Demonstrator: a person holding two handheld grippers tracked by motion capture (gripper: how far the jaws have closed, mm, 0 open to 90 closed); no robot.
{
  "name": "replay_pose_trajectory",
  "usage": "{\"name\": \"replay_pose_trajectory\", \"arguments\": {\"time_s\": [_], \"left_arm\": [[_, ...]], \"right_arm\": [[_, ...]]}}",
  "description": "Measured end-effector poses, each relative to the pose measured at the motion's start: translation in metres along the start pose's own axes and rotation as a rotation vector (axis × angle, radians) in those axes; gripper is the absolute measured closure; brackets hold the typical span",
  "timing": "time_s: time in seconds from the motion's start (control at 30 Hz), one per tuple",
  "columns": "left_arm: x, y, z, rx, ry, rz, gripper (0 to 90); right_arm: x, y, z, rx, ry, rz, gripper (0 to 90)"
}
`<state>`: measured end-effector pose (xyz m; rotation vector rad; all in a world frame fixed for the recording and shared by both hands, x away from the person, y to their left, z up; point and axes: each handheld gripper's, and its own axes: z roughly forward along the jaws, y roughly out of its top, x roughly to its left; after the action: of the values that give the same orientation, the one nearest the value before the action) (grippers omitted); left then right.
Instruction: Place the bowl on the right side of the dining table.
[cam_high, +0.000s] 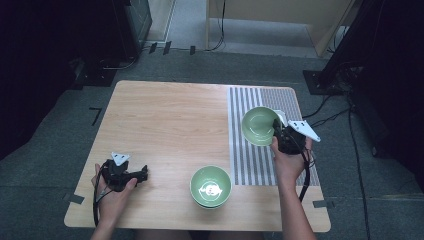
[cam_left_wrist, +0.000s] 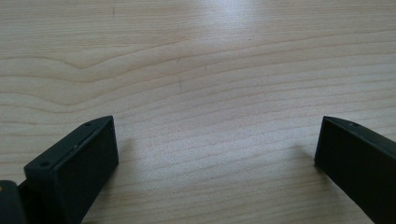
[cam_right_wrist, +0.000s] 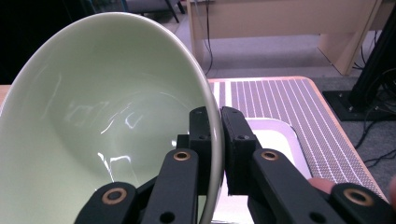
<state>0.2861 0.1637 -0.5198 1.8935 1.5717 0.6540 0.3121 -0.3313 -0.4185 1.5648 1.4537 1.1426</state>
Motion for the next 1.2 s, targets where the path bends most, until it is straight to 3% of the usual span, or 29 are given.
{"name": "replay_pose_trajectory", "arguments": {"time_s": [0.77, 1.2], "left_arm": [[0.000, 0.000, 0.000, -0.001, 0.000, -0.001, 0.0], [0.000, 0.000, 0.000, -0.001, 0.000, -0.001, 0.0]], "right_arm": [[-0.026, 0.001, 0.040, 0.073, -0.069, 0.067, 84.5], [-0.047, -0.004, 0.062, 0.141, -0.118, 0.134, 84.4]]}}
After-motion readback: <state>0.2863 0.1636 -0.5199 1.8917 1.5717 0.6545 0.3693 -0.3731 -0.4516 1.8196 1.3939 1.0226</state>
